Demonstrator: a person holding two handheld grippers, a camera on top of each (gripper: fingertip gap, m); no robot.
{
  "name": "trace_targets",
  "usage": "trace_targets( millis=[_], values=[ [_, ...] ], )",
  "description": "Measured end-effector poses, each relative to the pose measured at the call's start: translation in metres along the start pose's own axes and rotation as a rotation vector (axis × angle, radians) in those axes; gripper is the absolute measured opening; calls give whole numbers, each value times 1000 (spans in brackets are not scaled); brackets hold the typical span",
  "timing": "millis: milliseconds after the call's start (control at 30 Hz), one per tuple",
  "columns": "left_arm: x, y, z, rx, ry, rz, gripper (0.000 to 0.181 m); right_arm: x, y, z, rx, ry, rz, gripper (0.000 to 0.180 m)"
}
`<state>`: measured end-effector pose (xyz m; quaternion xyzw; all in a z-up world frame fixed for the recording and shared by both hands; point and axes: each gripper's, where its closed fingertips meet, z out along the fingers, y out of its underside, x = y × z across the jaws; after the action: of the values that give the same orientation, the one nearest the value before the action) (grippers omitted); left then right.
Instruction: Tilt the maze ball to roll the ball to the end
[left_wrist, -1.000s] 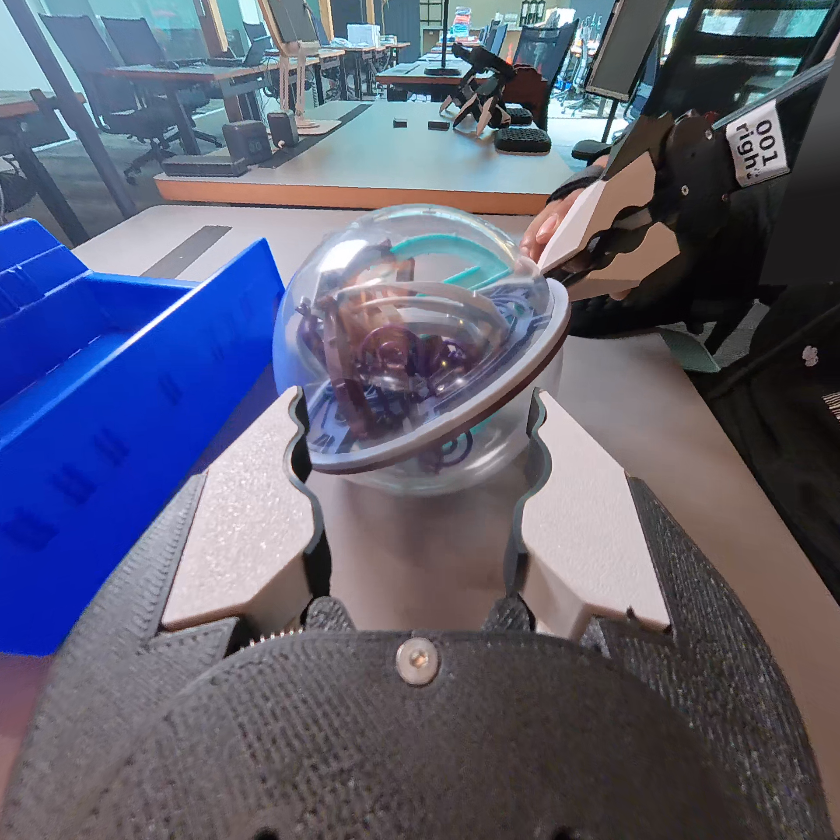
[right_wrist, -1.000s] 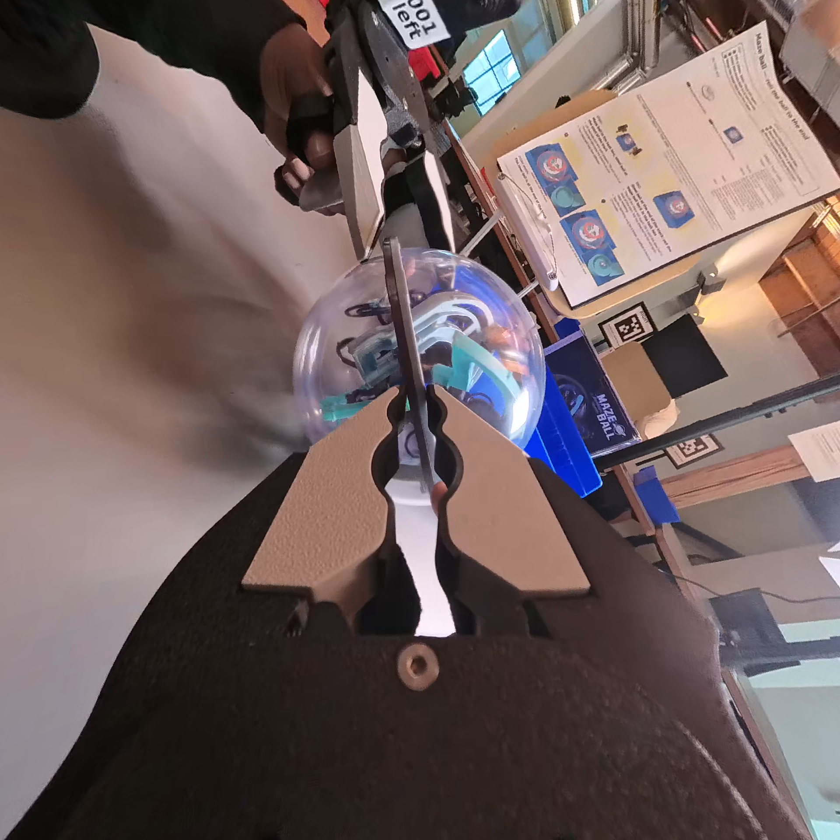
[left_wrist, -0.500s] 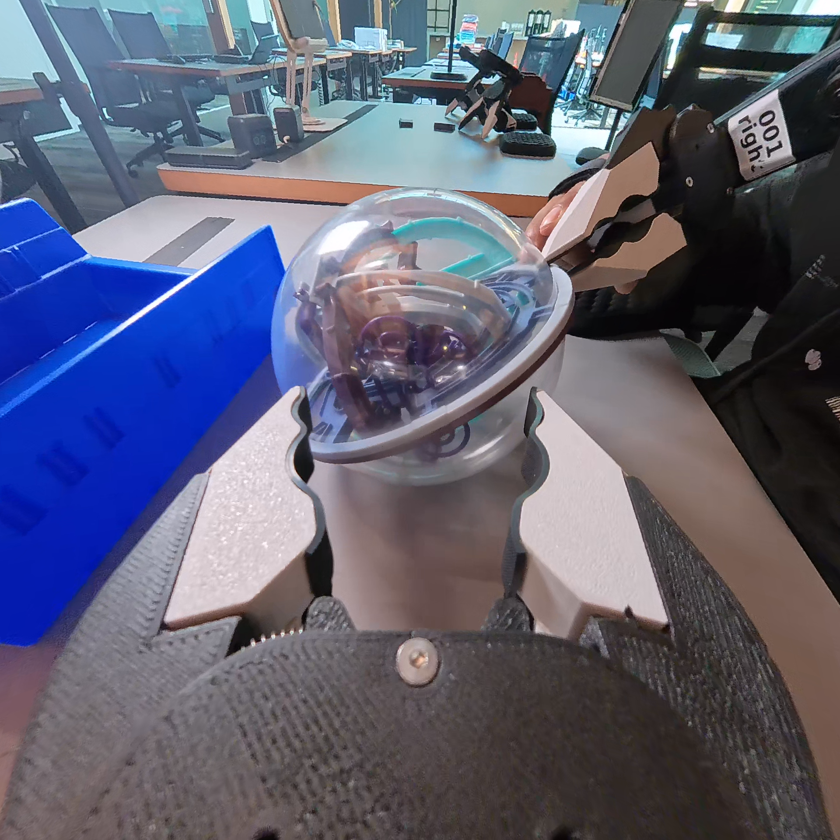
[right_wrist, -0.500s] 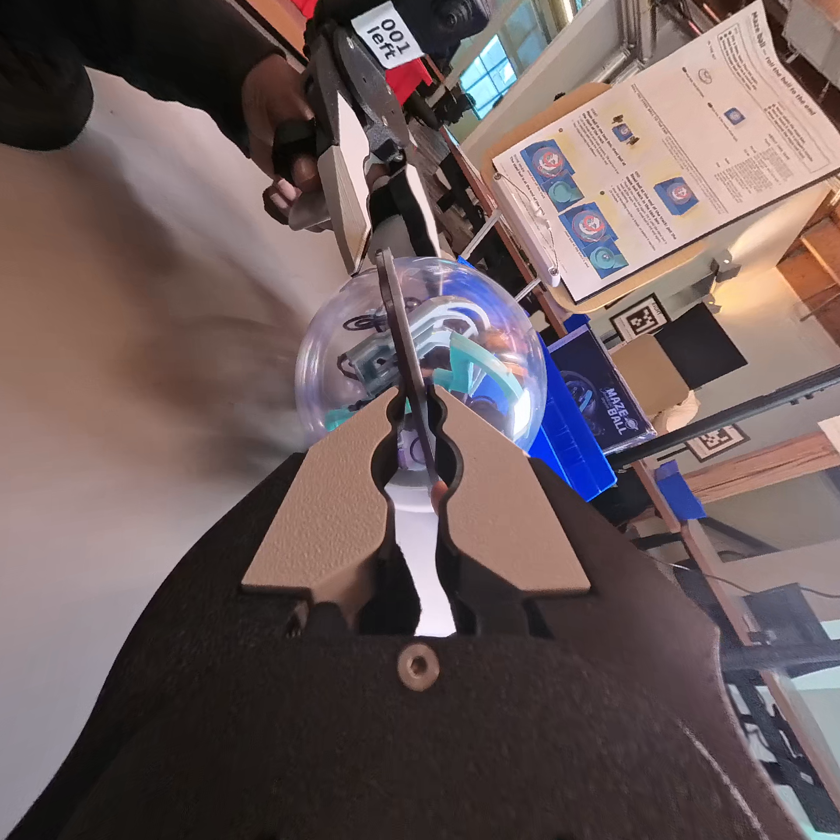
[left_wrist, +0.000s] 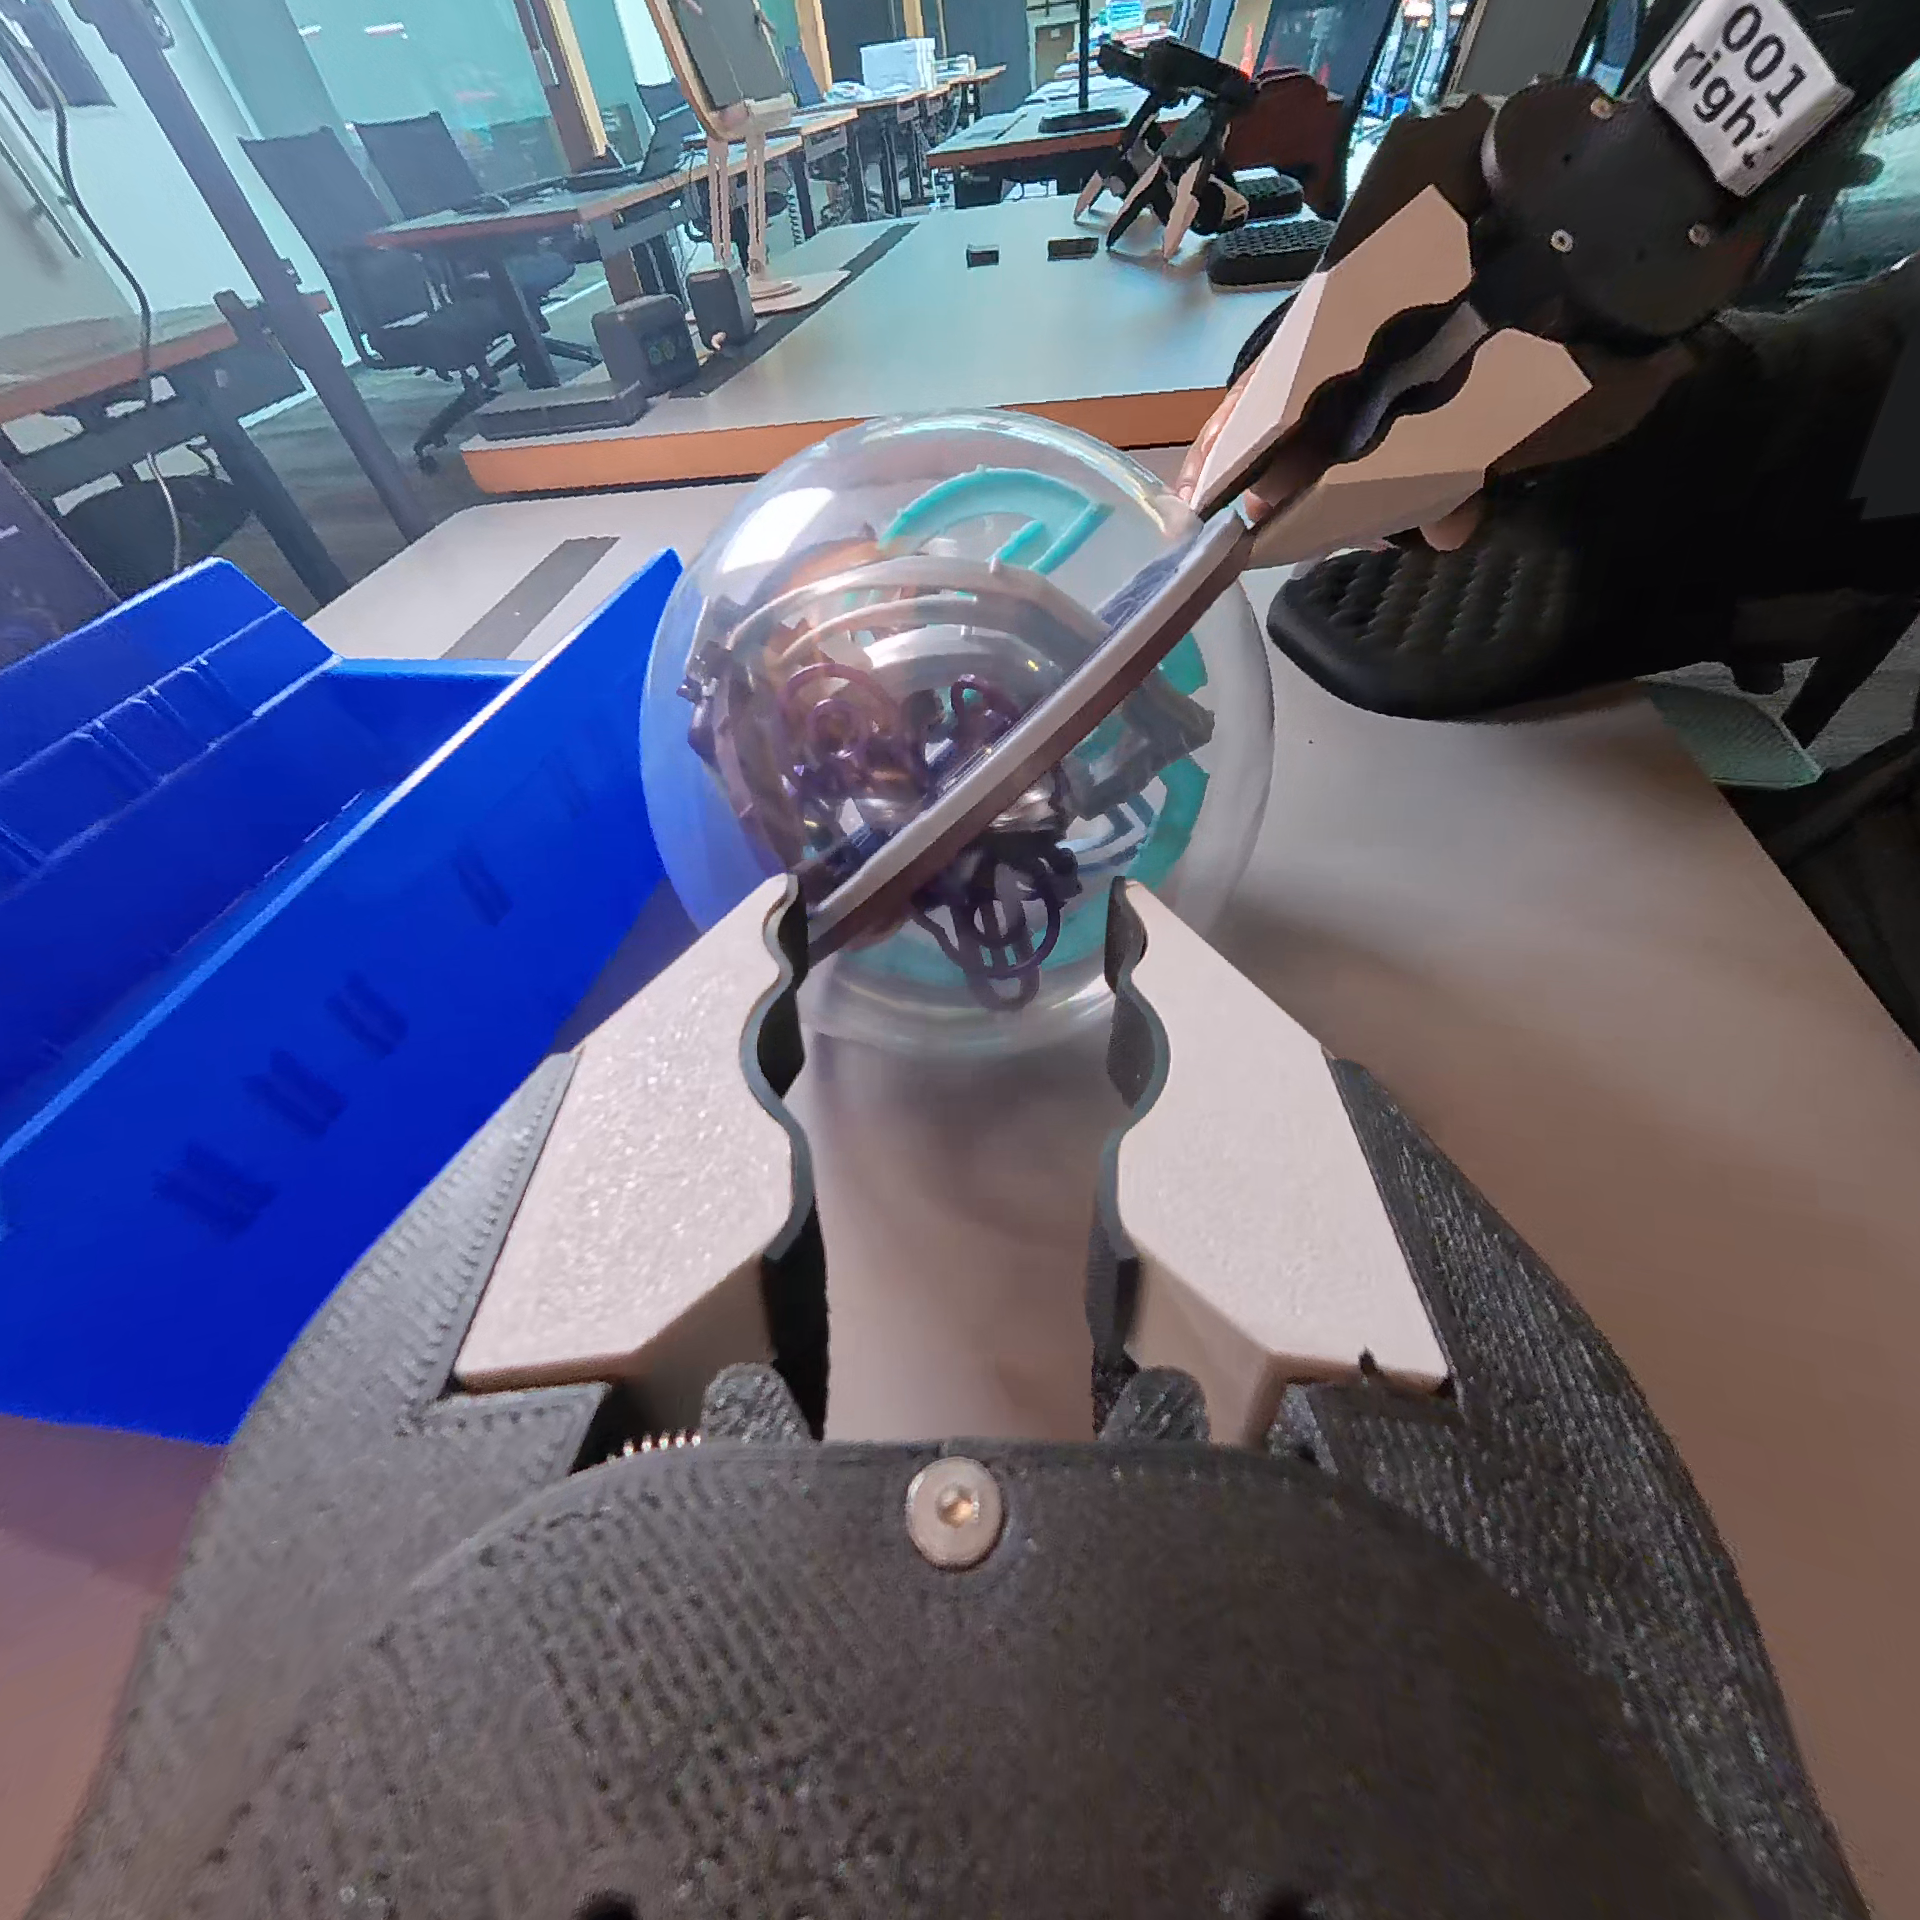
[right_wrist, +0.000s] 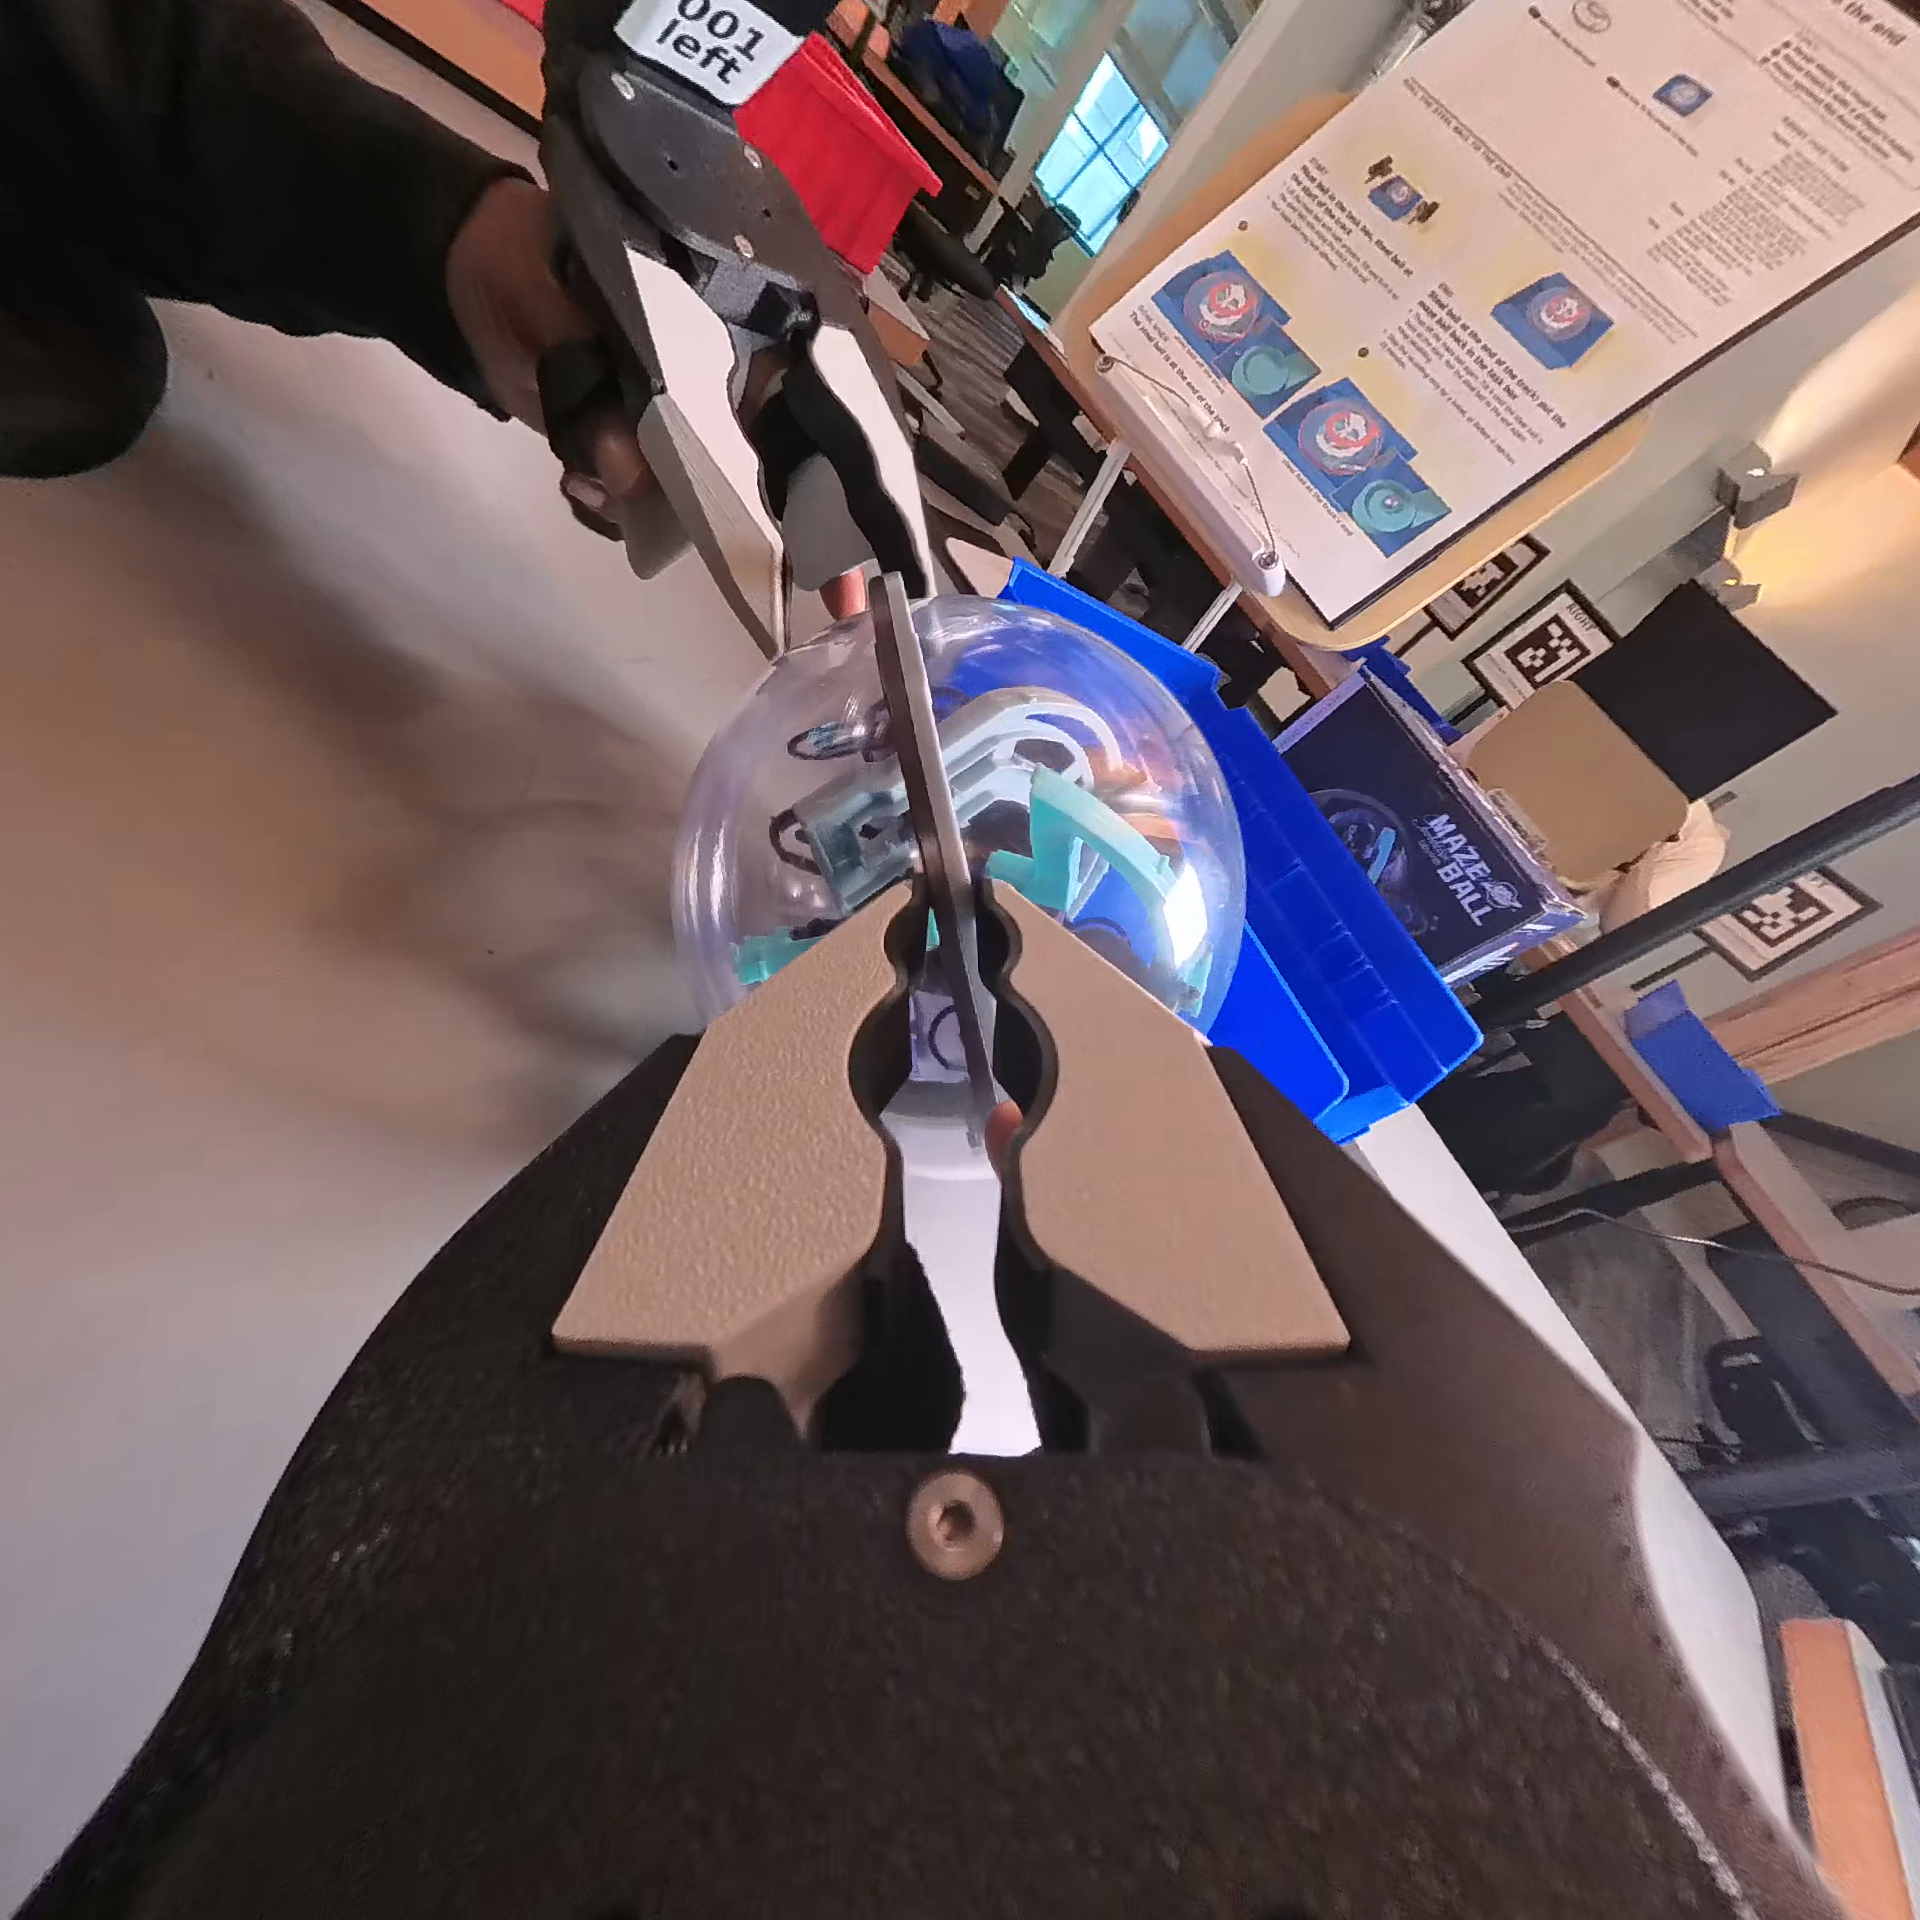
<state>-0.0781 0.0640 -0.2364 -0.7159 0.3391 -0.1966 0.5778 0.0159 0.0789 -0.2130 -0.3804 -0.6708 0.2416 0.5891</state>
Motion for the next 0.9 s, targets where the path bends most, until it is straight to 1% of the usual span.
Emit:
trace_targets(
  millis=[133,367,400,433,533,600,900],
  values=[
    [0,-2,-3,12,10,8,42,4,-5,2,6,-6,23,7],
    [0,-2,-4,11,33,-21,32,8,-10,4,-11,-28,94,7],
    [-1,-2,-6,13,38,-31,25,8,-12,4,-12,-34,114,7],
    [-2,-3,-8,22,46,-30,14,8,-14,4,-8,-47,139,7],
    [1,-8,-12,46,90,-52,12,11,-21,2,-3,-68,198,7],
    [0,-10,-12,49,80,-42,10,12,-23,2,-15,-77,214,7],
    [7,-5,-16,61,114,11,10,-4,-31,-2,-24,-74,84,6]
  ],
)
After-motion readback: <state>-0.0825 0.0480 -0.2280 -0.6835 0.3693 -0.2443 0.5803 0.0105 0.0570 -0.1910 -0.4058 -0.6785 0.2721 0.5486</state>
